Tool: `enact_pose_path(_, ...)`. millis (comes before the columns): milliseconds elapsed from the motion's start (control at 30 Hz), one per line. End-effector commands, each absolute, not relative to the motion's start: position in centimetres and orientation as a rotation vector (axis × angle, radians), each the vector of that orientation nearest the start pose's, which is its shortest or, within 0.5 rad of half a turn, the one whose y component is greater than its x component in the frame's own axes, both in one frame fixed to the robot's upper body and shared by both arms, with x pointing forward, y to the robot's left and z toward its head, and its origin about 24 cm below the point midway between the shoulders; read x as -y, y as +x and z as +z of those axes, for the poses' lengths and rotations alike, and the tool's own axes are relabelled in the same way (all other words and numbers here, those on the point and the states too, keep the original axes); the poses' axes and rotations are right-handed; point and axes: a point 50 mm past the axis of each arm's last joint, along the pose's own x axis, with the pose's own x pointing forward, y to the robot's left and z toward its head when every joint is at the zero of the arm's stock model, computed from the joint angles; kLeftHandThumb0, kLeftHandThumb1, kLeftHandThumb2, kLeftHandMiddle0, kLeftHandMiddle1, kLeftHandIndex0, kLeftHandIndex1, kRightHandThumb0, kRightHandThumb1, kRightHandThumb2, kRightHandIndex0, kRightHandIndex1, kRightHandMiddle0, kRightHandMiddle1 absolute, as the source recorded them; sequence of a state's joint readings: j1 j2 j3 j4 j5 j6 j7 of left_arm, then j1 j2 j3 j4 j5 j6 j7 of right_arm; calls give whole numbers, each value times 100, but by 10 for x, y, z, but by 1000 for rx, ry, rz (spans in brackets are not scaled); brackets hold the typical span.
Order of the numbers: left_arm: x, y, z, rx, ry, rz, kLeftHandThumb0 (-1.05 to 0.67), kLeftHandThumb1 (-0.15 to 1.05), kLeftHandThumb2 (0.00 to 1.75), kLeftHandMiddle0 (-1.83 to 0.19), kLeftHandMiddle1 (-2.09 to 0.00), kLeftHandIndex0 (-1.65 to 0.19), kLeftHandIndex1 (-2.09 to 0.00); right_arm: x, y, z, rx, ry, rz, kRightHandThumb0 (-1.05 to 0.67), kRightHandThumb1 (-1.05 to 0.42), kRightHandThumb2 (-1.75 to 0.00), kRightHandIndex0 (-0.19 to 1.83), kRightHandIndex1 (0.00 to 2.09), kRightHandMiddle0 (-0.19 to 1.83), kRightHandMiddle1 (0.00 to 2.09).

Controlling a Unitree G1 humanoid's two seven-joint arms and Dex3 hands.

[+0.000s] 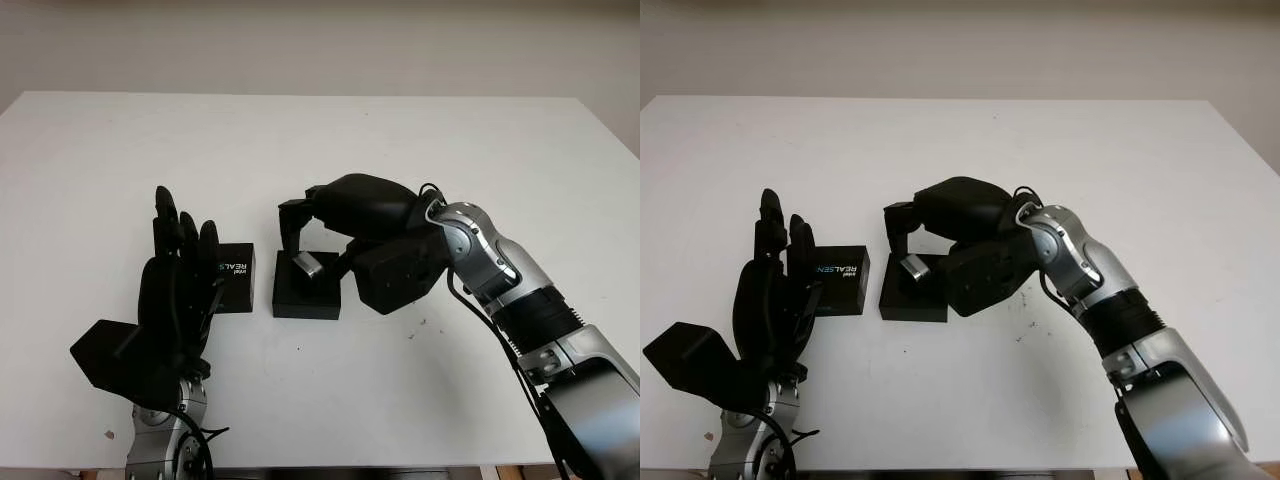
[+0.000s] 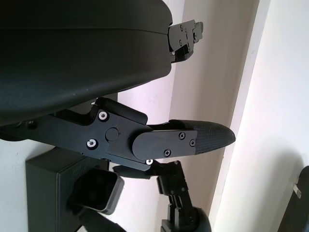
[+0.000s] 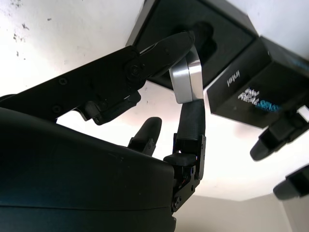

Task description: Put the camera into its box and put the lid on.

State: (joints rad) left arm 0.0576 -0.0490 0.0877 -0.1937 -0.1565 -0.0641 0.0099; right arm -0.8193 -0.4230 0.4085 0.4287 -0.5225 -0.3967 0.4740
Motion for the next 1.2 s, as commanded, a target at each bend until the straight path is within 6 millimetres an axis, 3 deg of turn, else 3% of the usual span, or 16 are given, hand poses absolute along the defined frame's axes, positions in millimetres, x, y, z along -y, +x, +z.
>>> enact_pose_path(0, -169, 240, 79, 214, -182, 114, -67, 105, 42, 19, -3, 19, -3, 82, 352, 181, 512, -1260, 809, -38, -92, -6, 24, 87, 48, 152)
enact_pose_path(467, -170, 239, 79, 222, -186, 116, -65, 105, 42, 19, -4, 19, -3, 86, 355, 184, 431, -1113, 754, -36, -94, -6, 21, 83, 38, 165)
enact_pose_path(733, -171, 237, 78, 214, -181, 123, -65, 105, 43, 19, -4, 19, -3, 93, 352, 163, 336, -876, 717, -36, -94, -5, 14, 88, 33, 168)
enact_pose_path(1167, -173, 236, 77, 218, -181, 121, -66, 105, 42, 19, -3, 19, -3, 98, 344, 143, 301, -673, 658, -42, -96, -6, 2, 100, 31, 170)
